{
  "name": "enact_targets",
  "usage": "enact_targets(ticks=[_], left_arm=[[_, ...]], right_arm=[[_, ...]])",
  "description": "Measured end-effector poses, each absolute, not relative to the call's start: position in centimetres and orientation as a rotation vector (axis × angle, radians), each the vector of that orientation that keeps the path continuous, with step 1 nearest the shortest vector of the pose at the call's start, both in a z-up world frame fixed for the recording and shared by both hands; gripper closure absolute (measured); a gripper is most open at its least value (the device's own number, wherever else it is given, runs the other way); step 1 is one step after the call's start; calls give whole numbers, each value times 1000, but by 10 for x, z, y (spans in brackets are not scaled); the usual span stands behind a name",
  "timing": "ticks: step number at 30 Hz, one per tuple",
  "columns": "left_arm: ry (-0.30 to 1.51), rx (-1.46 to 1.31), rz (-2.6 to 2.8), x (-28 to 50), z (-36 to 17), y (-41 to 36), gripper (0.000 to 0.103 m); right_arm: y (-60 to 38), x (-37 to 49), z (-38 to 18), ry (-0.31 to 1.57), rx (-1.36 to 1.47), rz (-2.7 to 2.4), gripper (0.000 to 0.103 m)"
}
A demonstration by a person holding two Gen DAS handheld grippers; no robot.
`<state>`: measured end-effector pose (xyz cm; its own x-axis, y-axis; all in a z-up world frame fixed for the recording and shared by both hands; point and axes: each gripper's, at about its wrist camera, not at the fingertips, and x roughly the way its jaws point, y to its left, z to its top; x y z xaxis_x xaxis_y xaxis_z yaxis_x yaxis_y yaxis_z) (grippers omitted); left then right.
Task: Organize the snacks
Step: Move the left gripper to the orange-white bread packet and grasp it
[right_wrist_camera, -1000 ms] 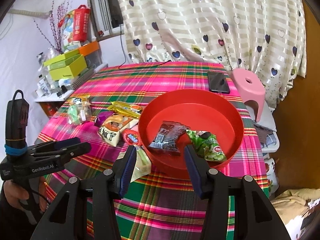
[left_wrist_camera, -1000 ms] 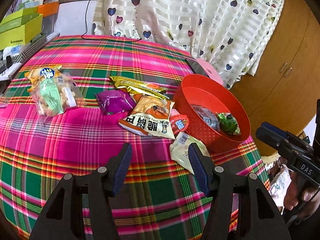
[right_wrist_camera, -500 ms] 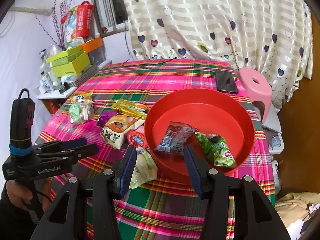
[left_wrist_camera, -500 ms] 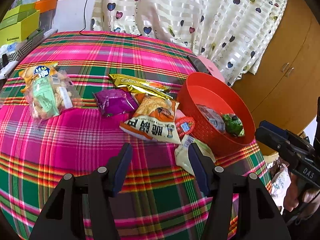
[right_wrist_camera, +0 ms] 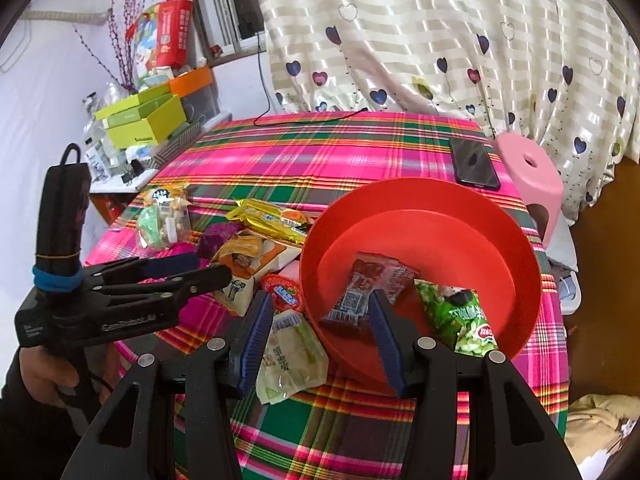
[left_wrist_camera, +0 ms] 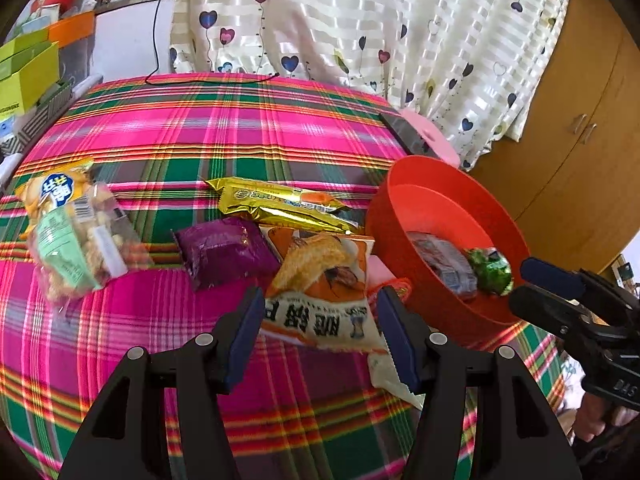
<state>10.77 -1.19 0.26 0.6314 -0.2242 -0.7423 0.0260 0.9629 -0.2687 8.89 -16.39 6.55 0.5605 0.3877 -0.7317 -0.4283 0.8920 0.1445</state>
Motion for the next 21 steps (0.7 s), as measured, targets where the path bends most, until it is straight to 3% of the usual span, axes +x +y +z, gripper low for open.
enact_targets(ticks=[21], left_arm=[[939, -238, -201, 135, -19, -10, 36]], right_arm=[[-159, 109, 52, 889, -53, 475, 55]])
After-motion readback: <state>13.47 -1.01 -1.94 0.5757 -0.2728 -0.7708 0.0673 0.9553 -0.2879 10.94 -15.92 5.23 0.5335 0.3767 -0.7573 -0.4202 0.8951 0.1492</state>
